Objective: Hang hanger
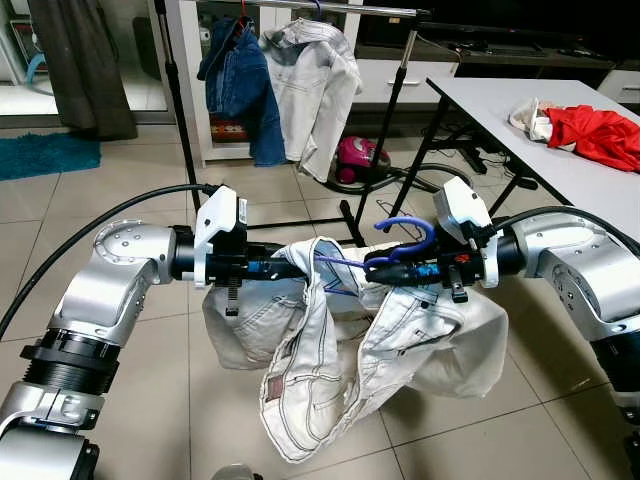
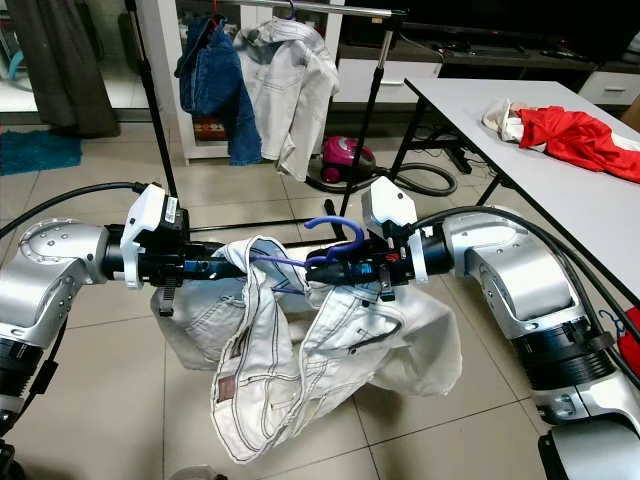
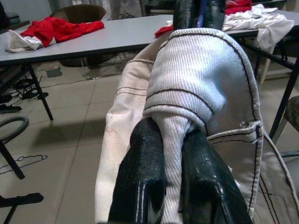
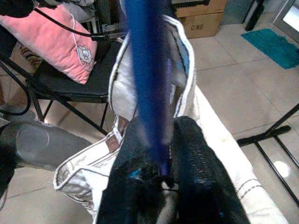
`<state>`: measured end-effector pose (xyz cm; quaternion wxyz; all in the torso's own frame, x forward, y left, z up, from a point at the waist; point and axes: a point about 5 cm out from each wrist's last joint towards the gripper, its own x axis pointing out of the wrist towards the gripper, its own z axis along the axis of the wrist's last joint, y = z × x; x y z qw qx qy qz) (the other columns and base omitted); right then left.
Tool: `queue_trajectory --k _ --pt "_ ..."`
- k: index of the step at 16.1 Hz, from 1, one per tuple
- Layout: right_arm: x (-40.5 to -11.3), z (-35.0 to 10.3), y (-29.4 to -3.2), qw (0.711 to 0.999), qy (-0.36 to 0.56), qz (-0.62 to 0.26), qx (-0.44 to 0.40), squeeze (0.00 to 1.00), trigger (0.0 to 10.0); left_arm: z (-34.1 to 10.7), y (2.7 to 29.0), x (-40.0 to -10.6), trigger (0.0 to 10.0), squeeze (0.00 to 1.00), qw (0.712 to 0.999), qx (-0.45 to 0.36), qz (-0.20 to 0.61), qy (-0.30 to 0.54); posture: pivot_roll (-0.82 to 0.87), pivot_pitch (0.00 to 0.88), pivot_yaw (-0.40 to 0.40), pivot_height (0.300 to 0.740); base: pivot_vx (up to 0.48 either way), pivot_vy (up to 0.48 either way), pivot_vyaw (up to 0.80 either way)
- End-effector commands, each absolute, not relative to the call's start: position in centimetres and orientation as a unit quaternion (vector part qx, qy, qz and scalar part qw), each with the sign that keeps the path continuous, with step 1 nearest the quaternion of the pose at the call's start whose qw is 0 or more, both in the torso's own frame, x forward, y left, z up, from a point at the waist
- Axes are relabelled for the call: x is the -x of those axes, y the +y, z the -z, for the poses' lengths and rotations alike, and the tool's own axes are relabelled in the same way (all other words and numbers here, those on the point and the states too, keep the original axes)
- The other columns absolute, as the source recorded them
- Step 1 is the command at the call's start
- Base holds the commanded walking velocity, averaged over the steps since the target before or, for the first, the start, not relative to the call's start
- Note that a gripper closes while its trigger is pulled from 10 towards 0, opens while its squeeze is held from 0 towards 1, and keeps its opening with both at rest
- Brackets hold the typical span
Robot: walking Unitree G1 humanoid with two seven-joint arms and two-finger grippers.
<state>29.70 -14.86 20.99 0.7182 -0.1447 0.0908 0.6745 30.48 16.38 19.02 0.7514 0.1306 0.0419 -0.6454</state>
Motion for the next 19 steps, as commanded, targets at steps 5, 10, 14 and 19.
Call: queue_trajectory --k 5,10,14,19 --pt "-29.5 -20.8 -14.7 0.706 0.094 -0.687 0.144 0.00 0.0 -21.7 16.2 -31.2 10.0 1.00 0.760 -0.127 0.637 -0.018 0.05 0.000 -0.124 0.740 0.000 0.000 0.00" --pt "-29.5 -20.6 -14.7 0.707 0.097 -0.685 0.143 0.00 0.0 -21.8 16.3 -31.2 10.0 1.00 0.754 -0.129 0.644 -0.020 0.06 0.000 -0.125 0.740 0.000 0.000 0.00" --pt "-29.3 -20.1 -14.9 0.708 0.106 -0.683 0.145 0.00 0.0 -22.9 16.3 -31.6 10.0 1.00 0.765 -0.126 0.629 -0.057 0.06 0.000 -0.125 0.740 0.000 0.000 0.00" --pt "-29.4 -19.7 -15.2 0.714 0.118 -0.674 0.150 0.00 0.0 -21.3 16.5 -30.8 10.0 1.00 0.729 -0.179 0.661 0.005 0.06 0.000 -0.125 0.740 0.000 0.000 0.00"
